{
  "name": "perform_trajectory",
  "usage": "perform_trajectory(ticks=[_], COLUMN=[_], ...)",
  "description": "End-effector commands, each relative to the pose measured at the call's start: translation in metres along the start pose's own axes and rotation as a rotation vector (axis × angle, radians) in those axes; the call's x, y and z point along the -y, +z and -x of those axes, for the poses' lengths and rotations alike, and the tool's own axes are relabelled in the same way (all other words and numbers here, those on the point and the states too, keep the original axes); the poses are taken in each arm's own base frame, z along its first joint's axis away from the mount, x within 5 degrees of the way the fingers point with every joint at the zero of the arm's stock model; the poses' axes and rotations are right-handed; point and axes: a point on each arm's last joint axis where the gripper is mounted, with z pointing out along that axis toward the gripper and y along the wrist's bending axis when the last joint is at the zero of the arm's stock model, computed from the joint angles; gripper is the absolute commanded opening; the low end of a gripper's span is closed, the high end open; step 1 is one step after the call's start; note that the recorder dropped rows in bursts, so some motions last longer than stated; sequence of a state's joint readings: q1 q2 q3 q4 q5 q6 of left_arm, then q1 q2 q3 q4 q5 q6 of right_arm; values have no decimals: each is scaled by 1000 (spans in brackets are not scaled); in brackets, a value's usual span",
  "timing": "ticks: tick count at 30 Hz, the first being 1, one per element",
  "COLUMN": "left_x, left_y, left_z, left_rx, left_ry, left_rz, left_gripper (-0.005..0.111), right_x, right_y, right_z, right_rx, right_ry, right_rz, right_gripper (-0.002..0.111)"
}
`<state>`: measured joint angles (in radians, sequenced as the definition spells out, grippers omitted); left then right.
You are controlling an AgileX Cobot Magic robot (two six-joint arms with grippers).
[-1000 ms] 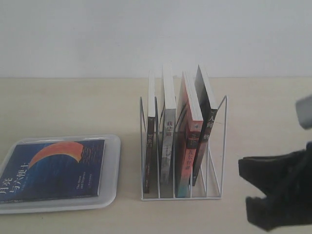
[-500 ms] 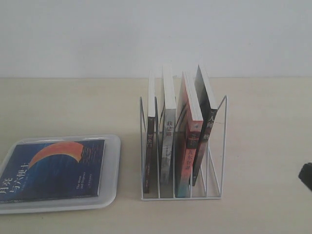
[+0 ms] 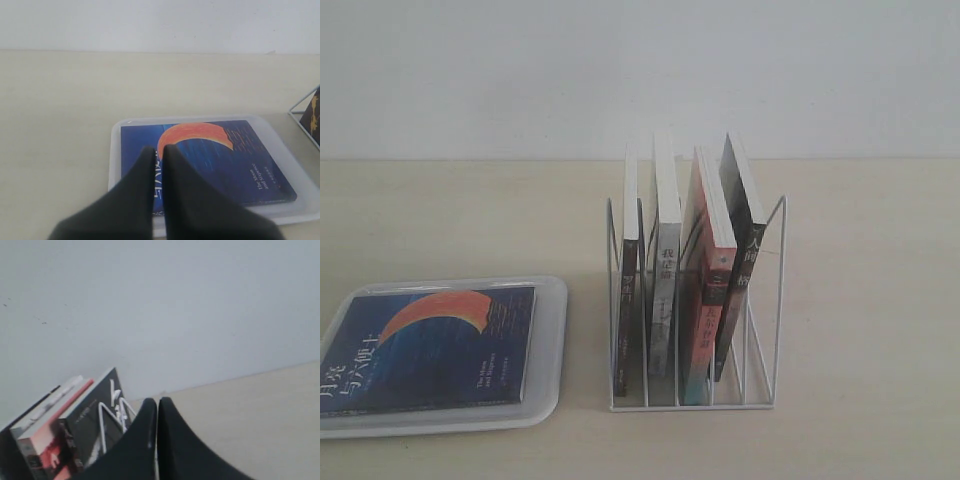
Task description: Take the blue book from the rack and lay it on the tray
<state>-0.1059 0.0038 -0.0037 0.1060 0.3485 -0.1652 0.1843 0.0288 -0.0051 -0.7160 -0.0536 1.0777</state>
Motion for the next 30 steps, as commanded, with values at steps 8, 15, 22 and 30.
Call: perform_trajectory(ticks=[8,15,22,30], left_x=[0,0,0,0], left_y=[0,0,0,0], left_z=[0,0,0,0], left_rx=[8,8,8,8], left_ry=[1,1,1,1], left_rz=[1,1,1,1], left_gripper=[5,5,5,5], right_x=[3,6,16,17], right_y=[-1,-1,-6,-9], right_z=[-2,-6,-29,-31], right_rx=[-4,-49,-312,-346], right_ry=[6,50,-51,-194], right_rz=[-38,-71,-166,-158], right_gripper=[0,0,0,0])
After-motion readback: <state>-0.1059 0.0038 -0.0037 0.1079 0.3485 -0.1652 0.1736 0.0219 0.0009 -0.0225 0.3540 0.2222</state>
